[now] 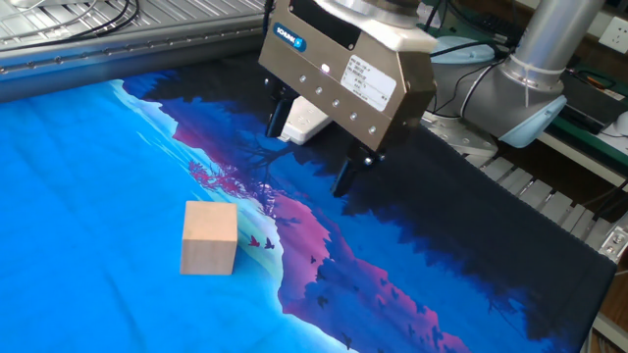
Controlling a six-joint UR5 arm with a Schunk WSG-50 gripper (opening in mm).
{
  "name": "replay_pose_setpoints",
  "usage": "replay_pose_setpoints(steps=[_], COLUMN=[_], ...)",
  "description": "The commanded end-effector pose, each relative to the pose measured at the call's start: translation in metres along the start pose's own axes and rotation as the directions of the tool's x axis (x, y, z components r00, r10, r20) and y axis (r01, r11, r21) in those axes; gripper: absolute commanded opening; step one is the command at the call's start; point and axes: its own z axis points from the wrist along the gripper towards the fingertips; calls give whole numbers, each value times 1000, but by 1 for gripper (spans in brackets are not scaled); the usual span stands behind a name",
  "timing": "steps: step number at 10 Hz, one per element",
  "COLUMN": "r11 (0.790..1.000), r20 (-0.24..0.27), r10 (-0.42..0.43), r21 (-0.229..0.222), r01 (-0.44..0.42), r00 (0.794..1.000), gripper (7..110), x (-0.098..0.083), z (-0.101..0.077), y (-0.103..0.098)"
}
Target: Approach and touch the side of the small block
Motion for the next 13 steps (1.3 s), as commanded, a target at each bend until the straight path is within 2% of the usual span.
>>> replay_pose_setpoints(steps=[1,3,5,6,7,8,11,13], r11=[1000,1000,996,997,996,996,995,997], r20=[-10,-14,-9,-5,-4,-4,-5,-9], r10=[13,31,17,-1,-8,-13,-23,10], r21=[-7,-5,-87,-82,-85,-92,-98,-75], r01=[-13,-31,-17,1,8,13,22,-11], r00=[1000,999,1000,1000,1000,1000,1000,1000], gripper=[7,7,7,66,66,88,88,88], x=[0,-1,-3,-3,-4,-4,-3,-4], z=[1,-2,-3,-3,-3,-3,-3,0], y=[4,9,32,30,31,33,35,29])
